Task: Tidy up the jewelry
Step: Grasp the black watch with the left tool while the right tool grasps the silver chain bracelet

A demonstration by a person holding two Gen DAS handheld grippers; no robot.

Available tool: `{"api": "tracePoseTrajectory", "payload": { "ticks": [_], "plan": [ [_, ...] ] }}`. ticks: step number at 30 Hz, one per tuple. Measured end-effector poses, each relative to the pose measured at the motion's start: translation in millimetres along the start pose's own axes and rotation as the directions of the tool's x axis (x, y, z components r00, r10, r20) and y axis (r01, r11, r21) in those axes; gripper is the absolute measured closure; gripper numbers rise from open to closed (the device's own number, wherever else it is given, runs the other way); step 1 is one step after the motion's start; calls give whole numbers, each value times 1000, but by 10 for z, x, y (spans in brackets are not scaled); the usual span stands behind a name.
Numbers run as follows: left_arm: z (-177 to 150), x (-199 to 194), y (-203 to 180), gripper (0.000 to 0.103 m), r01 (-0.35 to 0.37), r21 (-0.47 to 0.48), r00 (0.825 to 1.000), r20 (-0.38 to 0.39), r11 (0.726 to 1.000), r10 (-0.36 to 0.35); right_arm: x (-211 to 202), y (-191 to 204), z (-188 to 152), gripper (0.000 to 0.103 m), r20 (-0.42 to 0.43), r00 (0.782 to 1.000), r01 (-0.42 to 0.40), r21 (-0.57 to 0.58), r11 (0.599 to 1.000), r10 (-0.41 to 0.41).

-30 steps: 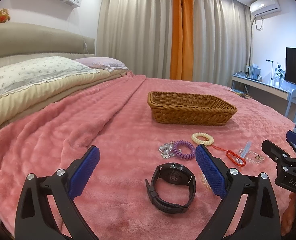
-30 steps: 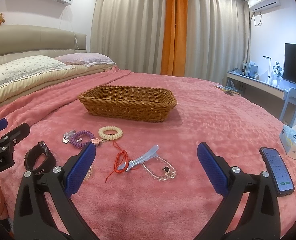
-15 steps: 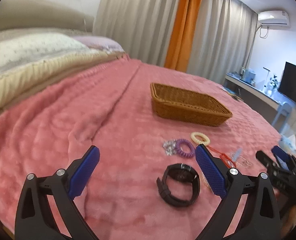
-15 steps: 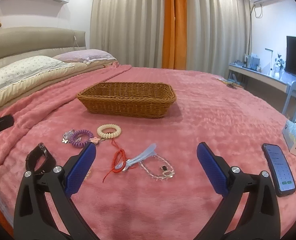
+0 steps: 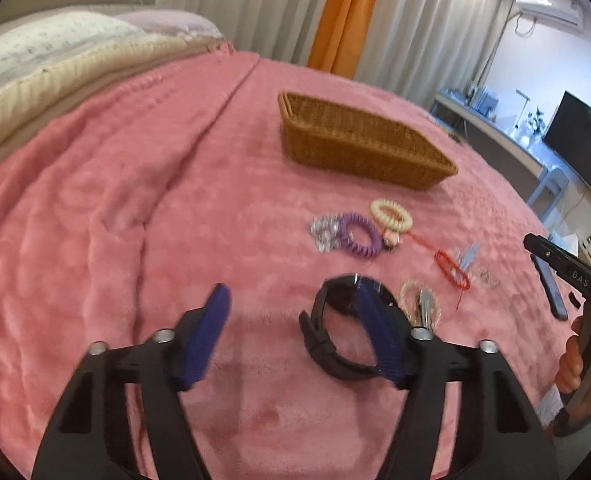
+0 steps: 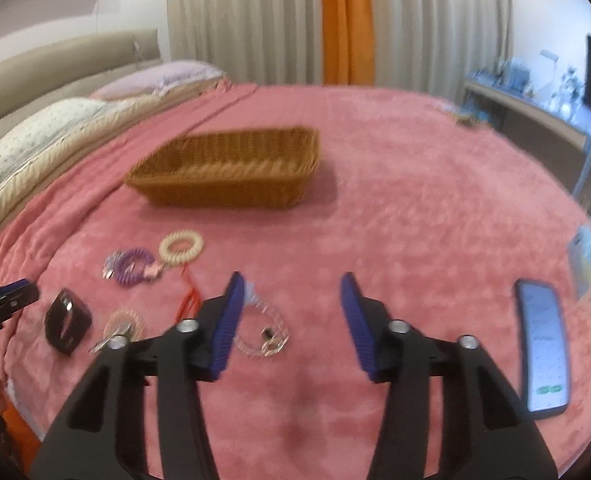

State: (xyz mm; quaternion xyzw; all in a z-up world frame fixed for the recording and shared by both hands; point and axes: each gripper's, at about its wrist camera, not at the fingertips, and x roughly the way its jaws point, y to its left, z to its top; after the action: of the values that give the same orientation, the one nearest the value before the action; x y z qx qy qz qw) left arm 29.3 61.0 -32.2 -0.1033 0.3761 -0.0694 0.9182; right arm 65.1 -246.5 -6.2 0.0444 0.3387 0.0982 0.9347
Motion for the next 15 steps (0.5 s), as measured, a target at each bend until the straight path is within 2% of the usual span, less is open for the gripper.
{"api": "tracePoseTrajectory", "payload": {
  "ticks": [2, 5, 7, 15],
  "plan": [
    [-21, 29, 6, 43, 10, -8, 1000, -21, 1000, -10, 111, 19, -46, 68, -53, 998, -39, 23, 999, 40],
    [-55, 62, -11, 51, 15, -3, 999, -42, 1000, -15, 184, 72, -90, 69, -82, 996, -35, 20, 999, 36],
    [-57, 92, -13, 51, 24, -3, 998, -57, 1000, -24, 235, 87, -89, 69, -98, 995, -6, -5, 1000, 6],
    [-13, 243, 5, 51, 65, -38, 991, -113, 997, -69, 527, -64, -101, 69, -201, 979, -44, 11, 999, 45]
  ]
}}
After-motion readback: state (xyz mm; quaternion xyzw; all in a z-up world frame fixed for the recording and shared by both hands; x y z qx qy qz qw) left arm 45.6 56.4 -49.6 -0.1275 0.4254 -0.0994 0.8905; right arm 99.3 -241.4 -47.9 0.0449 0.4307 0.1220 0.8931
